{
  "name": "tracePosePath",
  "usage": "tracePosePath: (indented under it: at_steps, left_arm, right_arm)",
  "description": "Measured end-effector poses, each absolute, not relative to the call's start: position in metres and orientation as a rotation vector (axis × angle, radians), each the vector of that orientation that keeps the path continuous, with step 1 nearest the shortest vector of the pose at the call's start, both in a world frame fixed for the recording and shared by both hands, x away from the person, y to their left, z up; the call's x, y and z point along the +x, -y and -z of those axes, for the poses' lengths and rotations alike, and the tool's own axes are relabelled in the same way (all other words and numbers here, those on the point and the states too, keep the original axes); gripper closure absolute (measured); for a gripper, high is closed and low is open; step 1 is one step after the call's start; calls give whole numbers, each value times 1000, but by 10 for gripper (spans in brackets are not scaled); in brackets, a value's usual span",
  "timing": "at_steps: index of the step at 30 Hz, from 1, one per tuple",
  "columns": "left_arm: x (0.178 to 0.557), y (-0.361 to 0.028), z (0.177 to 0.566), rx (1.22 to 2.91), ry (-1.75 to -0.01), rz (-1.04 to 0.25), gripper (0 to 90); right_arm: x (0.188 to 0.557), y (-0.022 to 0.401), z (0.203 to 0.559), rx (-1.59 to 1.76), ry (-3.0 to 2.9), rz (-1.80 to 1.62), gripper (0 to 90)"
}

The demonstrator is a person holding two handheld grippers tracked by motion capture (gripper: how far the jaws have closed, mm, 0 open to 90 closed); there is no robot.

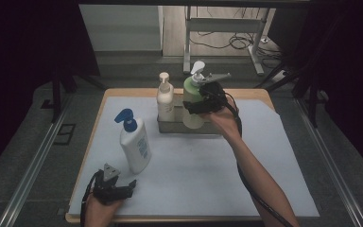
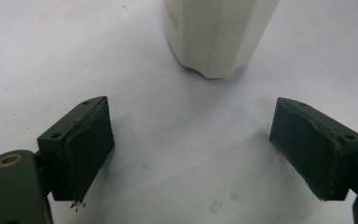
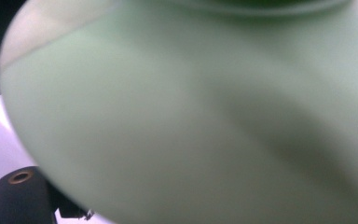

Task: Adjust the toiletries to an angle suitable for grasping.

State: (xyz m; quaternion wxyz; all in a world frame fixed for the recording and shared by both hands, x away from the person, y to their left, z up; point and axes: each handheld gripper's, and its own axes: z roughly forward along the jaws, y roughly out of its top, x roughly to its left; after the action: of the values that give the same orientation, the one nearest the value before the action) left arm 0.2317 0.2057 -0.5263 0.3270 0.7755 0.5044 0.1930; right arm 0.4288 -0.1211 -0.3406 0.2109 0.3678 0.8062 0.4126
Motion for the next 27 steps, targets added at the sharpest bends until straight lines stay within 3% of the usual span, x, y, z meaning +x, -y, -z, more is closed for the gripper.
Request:
tracePosePath:
  at_steps: [27]
  left_arm:
    - [232, -206, 526, 2034, -1323, -503, 129]
  right_arm:
    - [468, 114, 358, 1085, -2195, -1089, 132]
